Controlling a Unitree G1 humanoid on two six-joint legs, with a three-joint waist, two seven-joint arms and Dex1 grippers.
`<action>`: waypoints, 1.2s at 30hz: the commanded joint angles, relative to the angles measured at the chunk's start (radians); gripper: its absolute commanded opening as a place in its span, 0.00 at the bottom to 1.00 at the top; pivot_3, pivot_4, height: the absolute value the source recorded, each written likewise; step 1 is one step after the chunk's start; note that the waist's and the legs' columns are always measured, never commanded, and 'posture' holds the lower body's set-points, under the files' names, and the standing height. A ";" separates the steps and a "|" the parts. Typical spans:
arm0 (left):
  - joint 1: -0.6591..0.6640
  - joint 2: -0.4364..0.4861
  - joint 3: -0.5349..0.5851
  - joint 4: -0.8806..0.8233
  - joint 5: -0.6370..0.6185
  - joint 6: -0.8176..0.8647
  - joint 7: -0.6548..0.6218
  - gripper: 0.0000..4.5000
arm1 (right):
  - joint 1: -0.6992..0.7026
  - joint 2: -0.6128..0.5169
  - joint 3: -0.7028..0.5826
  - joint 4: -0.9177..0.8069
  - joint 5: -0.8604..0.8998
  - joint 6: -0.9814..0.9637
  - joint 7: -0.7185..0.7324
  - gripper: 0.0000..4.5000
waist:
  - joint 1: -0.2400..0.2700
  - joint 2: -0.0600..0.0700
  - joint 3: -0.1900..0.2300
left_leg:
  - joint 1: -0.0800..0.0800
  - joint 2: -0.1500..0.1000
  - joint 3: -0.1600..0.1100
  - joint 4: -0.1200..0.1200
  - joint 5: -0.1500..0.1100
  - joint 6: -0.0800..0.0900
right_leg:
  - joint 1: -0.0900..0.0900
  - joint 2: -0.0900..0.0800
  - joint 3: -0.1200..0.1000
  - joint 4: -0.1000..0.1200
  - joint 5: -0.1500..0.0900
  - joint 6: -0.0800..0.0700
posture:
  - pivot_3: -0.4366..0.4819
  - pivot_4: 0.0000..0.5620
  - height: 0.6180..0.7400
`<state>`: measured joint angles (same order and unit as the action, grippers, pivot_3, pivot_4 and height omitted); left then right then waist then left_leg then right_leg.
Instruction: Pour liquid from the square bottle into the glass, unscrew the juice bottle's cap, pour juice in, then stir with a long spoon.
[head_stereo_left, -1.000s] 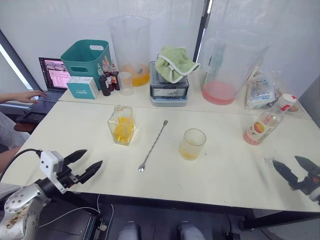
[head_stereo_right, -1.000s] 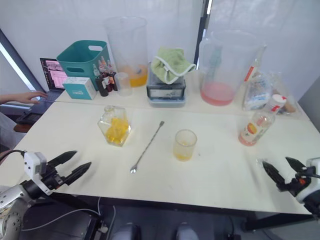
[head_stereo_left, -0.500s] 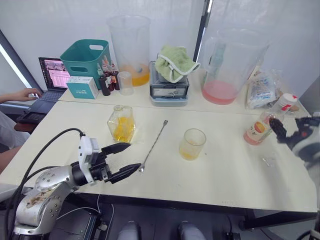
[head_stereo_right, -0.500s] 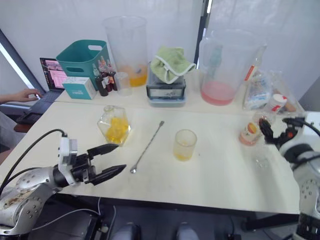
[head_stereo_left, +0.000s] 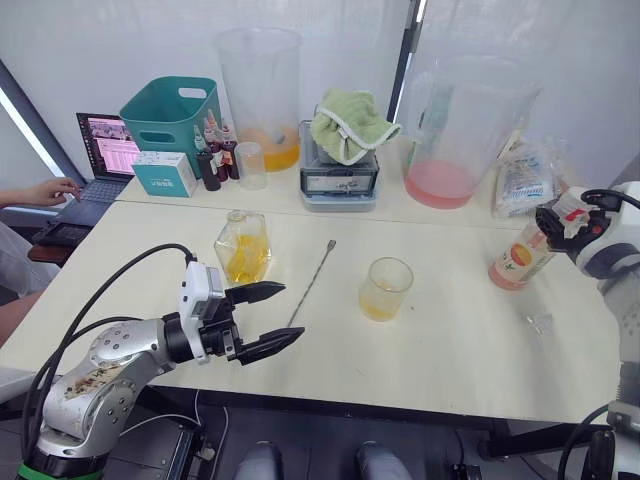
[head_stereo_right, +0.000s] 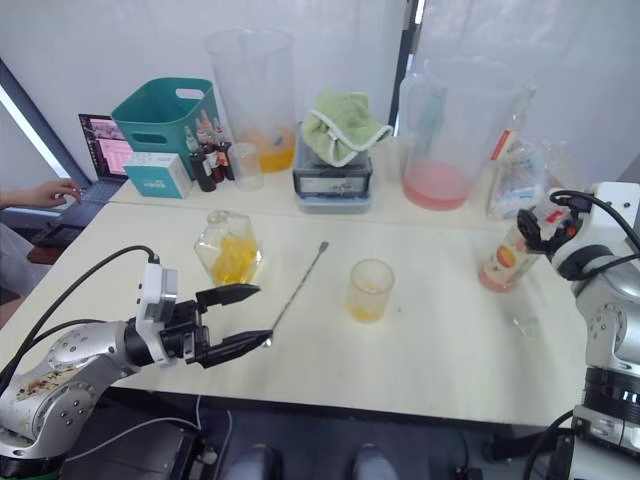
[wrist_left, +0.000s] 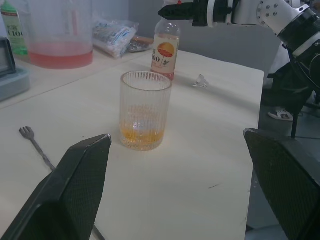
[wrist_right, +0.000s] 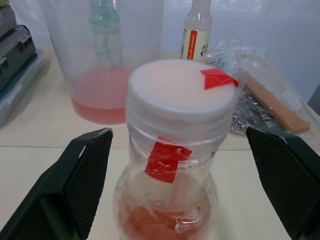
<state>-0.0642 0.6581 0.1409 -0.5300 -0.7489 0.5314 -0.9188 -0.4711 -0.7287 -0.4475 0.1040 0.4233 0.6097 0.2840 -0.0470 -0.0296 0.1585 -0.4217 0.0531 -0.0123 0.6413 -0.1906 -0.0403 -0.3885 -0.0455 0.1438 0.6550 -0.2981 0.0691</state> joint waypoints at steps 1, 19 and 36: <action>-0.001 0.006 0.007 -0.040 -0.021 0.000 0.009 1.00 | -0.034 -0.020 -0.018 0.012 -0.013 -0.030 0.005 1.00 | 0.000 0.000 0.000 | 0.000 0.000 0.000 0.000 0.000 0.000 | 0.000 0.000 0.000 0.000 0.000 0.000 | 0.48 0.27 1.00; -0.010 0.017 0.009 -0.036 -0.021 0.008 0.013 1.00 | 0.006 -0.051 -0.080 -0.101 0.046 0.003 0.087 0.30 | 0.004 0.002 0.001 | 0.000 0.000 0.000 0.000 0.000 0.000 | 0.000 0.000 0.000 0.000 0.000 0.000 | 0.48 0.27 1.00; -0.105 0.045 -0.031 0.122 0.030 -0.030 -0.111 1.00 | 0.363 -0.133 -0.344 -0.744 0.805 0.391 0.290 0.30 | -0.002 0.005 0.006 | -0.002 -0.001 -0.002 0.000 0.000 0.000 | 0.000 0.000 0.000 -0.001 0.000 0.001 | 0.48 0.27 1.00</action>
<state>-0.1596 0.6950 0.1084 -0.3964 -0.7228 0.5250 -1.0097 -0.0972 -0.8560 -0.7700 -0.5876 1.1542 1.0157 0.5897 -0.0490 -0.0248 0.1648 -0.4236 0.0525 -0.0137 0.6412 -0.1906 -0.0402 -0.3886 -0.0453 0.1440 0.6534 -0.2985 0.0697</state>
